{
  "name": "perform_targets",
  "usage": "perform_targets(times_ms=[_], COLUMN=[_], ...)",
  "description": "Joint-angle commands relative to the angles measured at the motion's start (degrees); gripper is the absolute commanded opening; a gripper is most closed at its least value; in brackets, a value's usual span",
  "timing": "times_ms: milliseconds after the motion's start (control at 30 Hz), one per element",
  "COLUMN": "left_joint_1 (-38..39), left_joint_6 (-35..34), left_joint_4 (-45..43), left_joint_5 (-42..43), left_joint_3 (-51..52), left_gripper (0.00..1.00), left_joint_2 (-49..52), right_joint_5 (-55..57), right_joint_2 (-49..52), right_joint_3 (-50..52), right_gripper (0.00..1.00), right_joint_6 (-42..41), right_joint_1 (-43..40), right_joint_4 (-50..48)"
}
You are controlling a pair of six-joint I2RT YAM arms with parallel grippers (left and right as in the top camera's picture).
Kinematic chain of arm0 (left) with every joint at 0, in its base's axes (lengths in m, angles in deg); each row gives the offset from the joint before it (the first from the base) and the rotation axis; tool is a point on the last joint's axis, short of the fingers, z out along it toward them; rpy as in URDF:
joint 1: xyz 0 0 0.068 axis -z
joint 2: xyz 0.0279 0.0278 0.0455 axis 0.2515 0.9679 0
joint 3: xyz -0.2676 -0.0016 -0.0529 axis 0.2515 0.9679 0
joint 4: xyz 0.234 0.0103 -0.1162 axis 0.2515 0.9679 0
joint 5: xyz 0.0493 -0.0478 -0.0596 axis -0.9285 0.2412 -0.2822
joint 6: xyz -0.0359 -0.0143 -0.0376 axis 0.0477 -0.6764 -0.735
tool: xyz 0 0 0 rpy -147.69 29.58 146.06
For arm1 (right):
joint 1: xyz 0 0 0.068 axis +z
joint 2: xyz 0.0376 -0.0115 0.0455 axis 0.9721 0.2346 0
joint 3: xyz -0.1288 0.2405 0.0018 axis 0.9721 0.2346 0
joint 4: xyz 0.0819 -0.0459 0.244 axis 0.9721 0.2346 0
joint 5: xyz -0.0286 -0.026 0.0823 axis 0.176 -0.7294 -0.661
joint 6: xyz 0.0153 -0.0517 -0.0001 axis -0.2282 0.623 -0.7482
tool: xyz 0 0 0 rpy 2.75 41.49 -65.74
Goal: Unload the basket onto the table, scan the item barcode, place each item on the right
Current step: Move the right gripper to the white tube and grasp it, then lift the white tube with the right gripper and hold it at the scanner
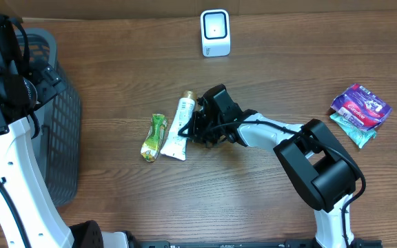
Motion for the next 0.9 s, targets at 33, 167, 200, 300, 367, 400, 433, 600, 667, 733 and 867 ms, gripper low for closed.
perform_targets(times_ms=[33, 167, 200, 300, 367, 400, 433, 600, 667, 733, 867], left_joint_1=[-0.2, -0.2, -0.2, -0.2, -0.2, -0.2, -0.2, -0.2, -0.2, -0.2, -0.2], left_joint_6=[-1.0, -1.0, -1.0, -1.0, -1.0, -1.0, -1.0, -1.0, -1.0, -1.0, -1.0], left_joint_4=[-0.1, -0.1, -0.1, -0.1, -0.1, -0.1, -0.1, -0.1, -0.1, -0.1, -0.1], left_joint_5=[0.0, 0.0, 0.0, 0.1, 0.0, 0.0, 0.1, 0.0, 0.0, 0.0, 0.0], left_joint_3=[0.2, 0.2, 0.2, 0.2, 0.2, 0.2, 0.2, 0.2, 0.2, 0.2, 0.2], left_gripper=[1.0, 0.99, 1.0, 1.0, 1.0, 0.99, 0.99, 1.0, 1.0, 0.99, 1.0], left_joint_2=[0.2, 0.2, 0.2, 0.2, 0.2, 0.2, 0.2, 0.2, 0.2, 0.2, 0.2], right_joint_5=[-2.5, -10.6, -12.4, -16.8, -19.3, -20.3, -20.7, -20.6, -20.6, -19.6, -16.7], right_joint_2=[-0.3, -3.3, -4.5, -9.1, -13.1, -15.1, -17.6, -30.3, -33.8, -36.8, -40.5], right_joint_3=[0.3, 0.3, 0.3, 0.3, 0.3, 0.3, 0.3, -0.5, -1.4, -2.4, -3.9], right_gripper=[0.04, 0.04, 0.04, 0.04, 0.04, 0.04, 0.04, 0.04, 0.04, 0.04, 0.04], right_joint_6=[3.9, 10.9, 13.4, 21.4, 29.1, 32.6, 35.5, 41.9, 42.1, 42.0, 41.8], right_joint_1=[-1.3, -4.6, -5.6, -9.3, -11.9, -12.9, -14.0, -18.8, -20.0, -20.5, -20.6], right_joint_4=[-0.5, 1.2, 2.5, 9.0, 14.1, 16.4, 19.0, 27.0, 29.2, 31.1, 34.7])
